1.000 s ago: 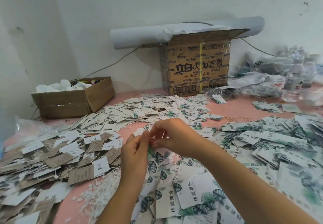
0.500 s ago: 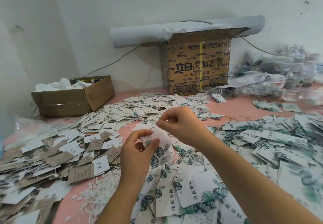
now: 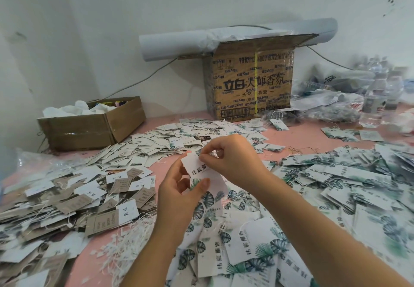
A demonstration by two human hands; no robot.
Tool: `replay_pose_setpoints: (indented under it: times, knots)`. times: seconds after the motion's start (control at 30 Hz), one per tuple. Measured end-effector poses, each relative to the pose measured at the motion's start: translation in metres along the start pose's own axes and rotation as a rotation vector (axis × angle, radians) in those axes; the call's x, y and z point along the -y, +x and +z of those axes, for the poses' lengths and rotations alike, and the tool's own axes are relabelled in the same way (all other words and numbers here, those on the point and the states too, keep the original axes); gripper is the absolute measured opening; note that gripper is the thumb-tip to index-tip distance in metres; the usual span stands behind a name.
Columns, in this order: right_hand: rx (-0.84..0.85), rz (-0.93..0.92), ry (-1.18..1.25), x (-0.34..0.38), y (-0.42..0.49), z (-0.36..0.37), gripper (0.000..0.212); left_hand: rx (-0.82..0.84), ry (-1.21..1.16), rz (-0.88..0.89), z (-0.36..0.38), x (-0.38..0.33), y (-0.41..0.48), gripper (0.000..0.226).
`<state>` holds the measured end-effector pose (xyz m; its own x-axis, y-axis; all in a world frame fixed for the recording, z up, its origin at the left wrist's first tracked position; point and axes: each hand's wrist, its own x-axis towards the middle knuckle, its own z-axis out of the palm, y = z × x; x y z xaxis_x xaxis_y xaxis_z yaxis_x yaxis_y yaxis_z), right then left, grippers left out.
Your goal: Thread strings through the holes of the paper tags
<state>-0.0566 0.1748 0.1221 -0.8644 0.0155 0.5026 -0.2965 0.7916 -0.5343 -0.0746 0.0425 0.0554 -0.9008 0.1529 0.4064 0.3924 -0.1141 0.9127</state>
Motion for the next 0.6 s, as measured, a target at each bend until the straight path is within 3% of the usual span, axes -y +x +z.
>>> replay_pose_setpoints:
  times: [0.13,0.6]
  knots:
    - [-0.007,-0.032,-0.009,0.0011,0.0000,-0.0018,0.012,0.041,-0.079,0.000,-0.0002,-0.0029,-0.0008,0.039]
    - [-0.072,-0.109,-0.104,0.0091,-0.0032,0.0010,0.015,-0.020,-0.032,0.027,0.0032,-0.0017,0.0005,0.040]
